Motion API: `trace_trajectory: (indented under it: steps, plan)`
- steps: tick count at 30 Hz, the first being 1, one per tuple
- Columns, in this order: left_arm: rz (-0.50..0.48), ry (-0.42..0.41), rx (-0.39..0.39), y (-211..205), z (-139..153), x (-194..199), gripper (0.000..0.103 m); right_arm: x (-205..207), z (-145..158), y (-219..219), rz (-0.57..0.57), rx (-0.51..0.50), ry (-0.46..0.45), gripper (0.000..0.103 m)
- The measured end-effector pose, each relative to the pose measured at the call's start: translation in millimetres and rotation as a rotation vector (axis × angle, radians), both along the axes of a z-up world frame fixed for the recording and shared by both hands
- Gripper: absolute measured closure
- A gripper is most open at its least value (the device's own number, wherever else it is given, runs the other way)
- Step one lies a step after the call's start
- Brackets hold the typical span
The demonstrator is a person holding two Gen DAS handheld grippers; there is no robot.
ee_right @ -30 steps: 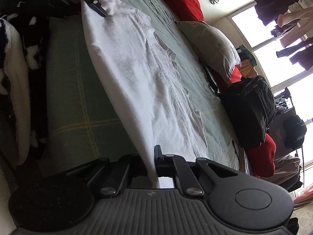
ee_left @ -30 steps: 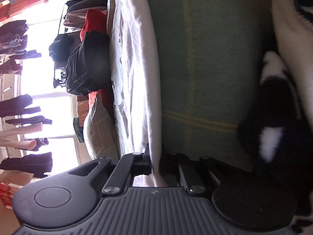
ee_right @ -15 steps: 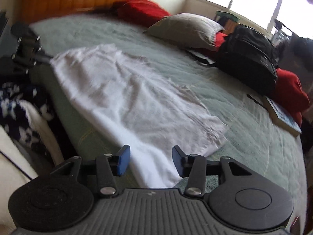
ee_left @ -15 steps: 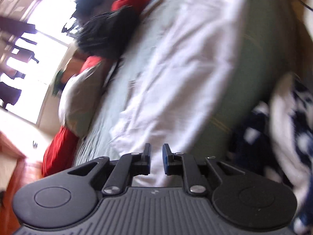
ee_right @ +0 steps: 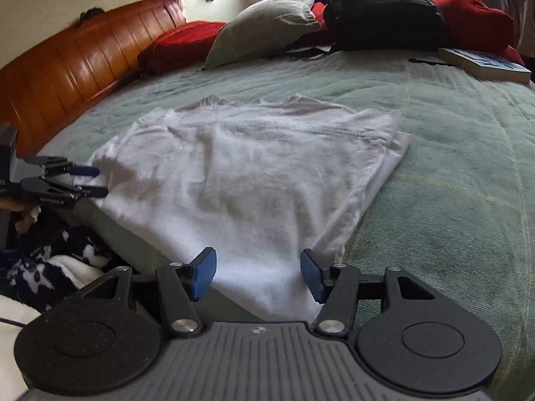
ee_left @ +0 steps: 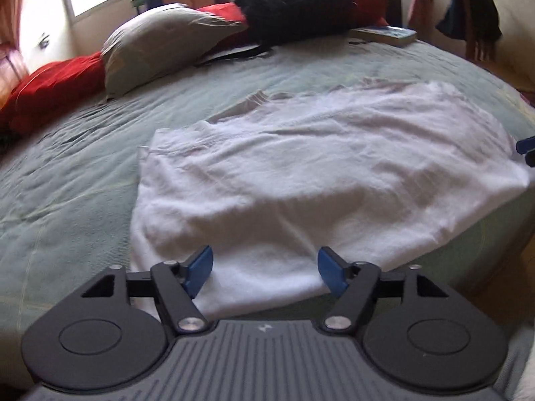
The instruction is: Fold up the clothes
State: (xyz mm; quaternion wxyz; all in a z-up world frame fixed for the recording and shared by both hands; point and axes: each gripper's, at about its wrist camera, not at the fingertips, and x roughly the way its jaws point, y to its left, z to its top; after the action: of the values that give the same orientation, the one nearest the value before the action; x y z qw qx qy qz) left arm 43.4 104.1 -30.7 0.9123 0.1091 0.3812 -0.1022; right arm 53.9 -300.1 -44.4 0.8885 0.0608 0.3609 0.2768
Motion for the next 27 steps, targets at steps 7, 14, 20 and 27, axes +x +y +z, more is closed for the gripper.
trace_trajectory:
  steps: [7,14,20,27]
  plan:
    - [-0.023,-0.029,-0.260,-21,45,2,0.011,54,11,-52,-0.103,0.311,0.010,0.030]
    - [0.018,0.071,-0.321,-56,24,22,0.010,99,-15,-64,-0.168,0.365,0.118,0.048]
    - [0.041,0.134,-0.279,-73,-4,25,0.010,104,-32,-66,-0.190,0.361,0.175,0.048]
    - [0.025,0.134,-0.237,-78,-10,19,0.010,101,-36,-68,-0.171,0.481,0.191,0.048]
